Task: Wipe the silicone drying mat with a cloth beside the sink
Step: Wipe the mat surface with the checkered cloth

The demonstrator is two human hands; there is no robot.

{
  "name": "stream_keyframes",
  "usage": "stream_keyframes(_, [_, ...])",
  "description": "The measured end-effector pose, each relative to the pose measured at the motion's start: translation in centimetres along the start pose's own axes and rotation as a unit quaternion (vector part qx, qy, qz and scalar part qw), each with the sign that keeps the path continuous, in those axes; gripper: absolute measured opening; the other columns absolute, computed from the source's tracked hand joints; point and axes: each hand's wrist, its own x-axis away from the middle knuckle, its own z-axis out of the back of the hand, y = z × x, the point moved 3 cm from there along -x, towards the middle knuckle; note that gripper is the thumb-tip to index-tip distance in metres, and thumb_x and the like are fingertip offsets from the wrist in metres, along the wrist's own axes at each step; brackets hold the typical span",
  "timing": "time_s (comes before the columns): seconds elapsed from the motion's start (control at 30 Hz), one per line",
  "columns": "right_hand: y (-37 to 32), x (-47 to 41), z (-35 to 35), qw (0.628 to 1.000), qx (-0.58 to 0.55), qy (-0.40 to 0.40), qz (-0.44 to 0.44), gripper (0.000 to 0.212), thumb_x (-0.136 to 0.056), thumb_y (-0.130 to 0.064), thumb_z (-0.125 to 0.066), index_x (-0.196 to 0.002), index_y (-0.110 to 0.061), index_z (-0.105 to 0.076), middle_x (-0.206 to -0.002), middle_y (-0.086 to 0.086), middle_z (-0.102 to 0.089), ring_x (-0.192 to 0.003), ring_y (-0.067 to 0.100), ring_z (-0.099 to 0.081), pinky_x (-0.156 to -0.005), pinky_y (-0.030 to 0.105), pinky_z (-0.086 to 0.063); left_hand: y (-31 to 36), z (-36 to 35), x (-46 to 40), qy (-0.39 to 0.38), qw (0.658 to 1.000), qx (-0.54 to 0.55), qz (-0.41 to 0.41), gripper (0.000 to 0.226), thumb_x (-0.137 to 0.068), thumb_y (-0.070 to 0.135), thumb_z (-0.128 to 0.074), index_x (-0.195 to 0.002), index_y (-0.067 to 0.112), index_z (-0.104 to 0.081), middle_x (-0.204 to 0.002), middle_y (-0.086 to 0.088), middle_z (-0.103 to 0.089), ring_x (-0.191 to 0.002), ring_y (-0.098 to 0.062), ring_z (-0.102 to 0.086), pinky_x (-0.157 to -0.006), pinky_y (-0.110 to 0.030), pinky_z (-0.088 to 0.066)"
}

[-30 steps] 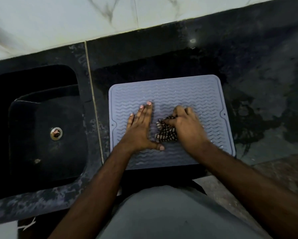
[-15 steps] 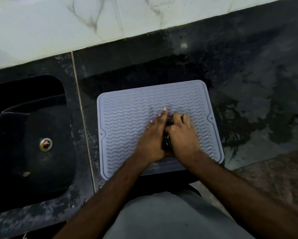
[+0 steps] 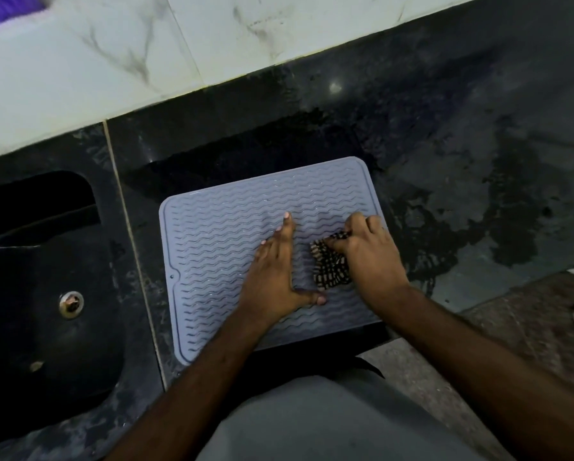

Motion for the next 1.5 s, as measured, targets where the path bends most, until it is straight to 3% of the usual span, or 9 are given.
stream_keyframes(0.13, [-0.5,0.2,0.4,0.999,0.02,-0.033,-0.005,0.063,-0.061,-0.049,-0.084,-0.118,-0.036,-0.063,-0.122,0.005,-0.037,-0.112,0.026,-0.034,-0.097,0.039,-0.04,2.6,-0.1,-1.7,0.016,0.999,0.014,-0.037,0.149,-0.058,0.073,-0.082,-0.162,0.019,0.011,-0.166,0.009,-0.022,-0.151,-0.021,-0.025,-0.122,-0.048,-0.027])
stream_keyframes(0.23, [-0.5,0.4,0.3,1.0,0.02,-0.018,0.0,0.046,-0.072,-0.034,-0.078,-0.116,-0.032,-0.065,-0.124,0.004,-0.038,-0.114,0.025,-0.036,-0.096,0.037,-0.038,4.0,-1.2,-3.0,-0.012,0.998,0.018,-0.057,0.145,-0.064,0.053,-0.089,-0.162,0.016,0.011,-0.165,0.005,-0.026,-0.15,-0.018,-0.027,-0.123,-0.047,-0.025])
stream_keyframes(0.3, [-0.2,0.3,0.2,1.0,0.015,-0.02,0.004,0.045,-0.074,-0.034,-0.078,-0.117,-0.033,-0.064,-0.125,0.004,-0.037,-0.115,0.025,-0.035,-0.097,0.036,-0.039,3.8,-1.7,-3.5,-0.009,0.999,0.026,-0.041,0.149,-0.061,0.056,-0.09,-0.161,0.017,0.012,-0.163,0.003,-0.032,-0.148,-0.018,-0.032,-0.122,-0.045,-0.027])
stream_keyframes(0.43, [1.7,0.6,0.0,0.999,0.024,-0.044,0.0,0.065,-0.062,-0.048,-0.084,-0.121,-0.035,-0.061,-0.127,0.005,-0.033,-0.116,0.026,-0.032,-0.097,0.038,-0.041,3.2,-2.1,-3.7,-0.013,0.999,0.023,-0.045,0.157,-0.052,0.073,-0.085,-0.16,0.024,0.017,-0.163,0.007,-0.033,-0.15,-0.014,-0.03,-0.125,-0.042,-0.02])
stream_keyframes(0.57, [3.9,0.9,0.5,0.999,0.029,-0.024,-0.012,0.044,-0.084,-0.035,-0.067,-0.127,-0.037,-0.058,-0.123,0.005,-0.034,-0.112,0.026,-0.032,-0.095,0.039,-0.043,3.0,-2.6,-3.7,-0.02,0.998,-0.027,-0.053,0.144,-0.058,0.081,-0.077,-0.16,0.032,0.012,-0.17,0.007,-0.011,-0.154,-0.01,-0.008,-0.126,-0.032,-0.003])
stream_keyframes(0.67, [4.9,0.9,0.4,0.999,0.037,-0.028,-0.023,0.046,-0.085,-0.032,-0.067,-0.129,-0.038,-0.057,-0.123,0.006,-0.033,-0.111,0.026,-0.033,-0.094,0.039,-0.043,2.9,-2.9,-3.7,-0.016,0.995,-0.079,-0.063,0.133,-0.065,0.09,-0.063,-0.162,0.031,0.007,-0.17,0.002,-0.008,-0.157,-0.017,-0.006,-0.127,-0.04,-0.004])
stream_keyframes(1.07, [5.1,2.2,-0.1,0.987,-0.04,-0.055,-0.145,0.04,-0.089,-0.02,-0.055,-0.129,-0.024,-0.056,-0.121,0.012,-0.038,-0.105,0.033,-0.042,-0.087,0.041,-0.046,3.5,-3.1,-3.9,-0.019,0.987,-0.148,-0.063,0.123,-0.065,0.083,-0.065,-0.162,0.031,-0.01,-0.168,0.004,-0.009,-0.155,-0.016,-0.004,-0.127,-0.041,-0.003])
stream_keyframes(1.27, [4.0,2.2,-0.5,0.95,-0.212,-0.072,-0.215,0.027,-0.089,-0.024,-0.058,-0.11,-0.007,-0.06,-0.113,0.016,-0.049,-0.092,0.035,-0.06,-0.081,0.038,-0.049,4.0,-3.4,-4.0,-0.005,0.984,-0.165,-0.061,0.126,-0.058,0.087,-0.059,-0.161,0.026,-0.02,-0.165,-0.003,-0.019,-0.154,-0.021,-0.01,-0.124,-0.038,0.003])
stream_keyframes(1.5, [1.1,2.5,-0.2,0.948,-0.221,-0.037,-0.224,0.026,-0.094,-0.026,-0.053,-0.104,-0.003,-0.061,-0.114,0.013,-0.052,-0.096,0.03,-0.06,-0.083,0.035,-0.048,4.0,-3.6,-4.0,0.0,0.988,-0.144,-0.06,0.108,-0.075,0.065,-0.066,-0.161,0.022,-0.016,-0.168,-0.003,-0.016,-0.156,-0.019,-0.006,-0.125,-0.035,0.007])
